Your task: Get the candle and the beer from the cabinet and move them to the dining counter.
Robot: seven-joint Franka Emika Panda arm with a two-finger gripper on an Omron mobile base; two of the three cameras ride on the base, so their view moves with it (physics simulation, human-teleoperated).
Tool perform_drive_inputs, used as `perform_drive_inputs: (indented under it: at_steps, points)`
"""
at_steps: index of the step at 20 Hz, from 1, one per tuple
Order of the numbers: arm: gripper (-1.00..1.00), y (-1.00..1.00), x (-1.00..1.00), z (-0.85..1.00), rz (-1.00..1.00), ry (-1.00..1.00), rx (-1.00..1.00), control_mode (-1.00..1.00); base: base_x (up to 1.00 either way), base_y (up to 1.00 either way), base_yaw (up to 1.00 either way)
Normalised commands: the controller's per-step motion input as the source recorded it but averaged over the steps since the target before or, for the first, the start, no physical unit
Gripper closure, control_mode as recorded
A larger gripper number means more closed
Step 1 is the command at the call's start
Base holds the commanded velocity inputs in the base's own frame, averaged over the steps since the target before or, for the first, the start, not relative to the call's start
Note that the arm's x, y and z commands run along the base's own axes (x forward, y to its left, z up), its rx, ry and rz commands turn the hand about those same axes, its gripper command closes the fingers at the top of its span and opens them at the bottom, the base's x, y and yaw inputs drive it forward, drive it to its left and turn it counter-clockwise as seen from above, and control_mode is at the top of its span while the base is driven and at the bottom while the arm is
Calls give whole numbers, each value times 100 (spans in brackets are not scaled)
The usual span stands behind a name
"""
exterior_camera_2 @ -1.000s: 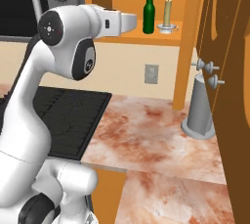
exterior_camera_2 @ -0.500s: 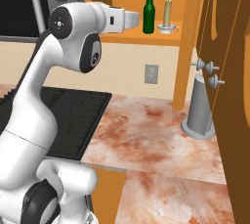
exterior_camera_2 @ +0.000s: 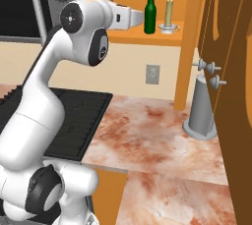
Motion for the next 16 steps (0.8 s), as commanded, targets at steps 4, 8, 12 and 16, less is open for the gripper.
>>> perform_drive_inputs:
  at_steps: [4,8,12,16]
  points:
    - [-100,-7,19,0,0,0,0,-100,0,0,0]
    - [-100,-8,23,0,0,0,0,-100,0,0,0]
    - [-100,0,18,0,0,0,0,-100,0,0,0]
    - [-100,0,28,0,0,0,0,-100,0,0,0]
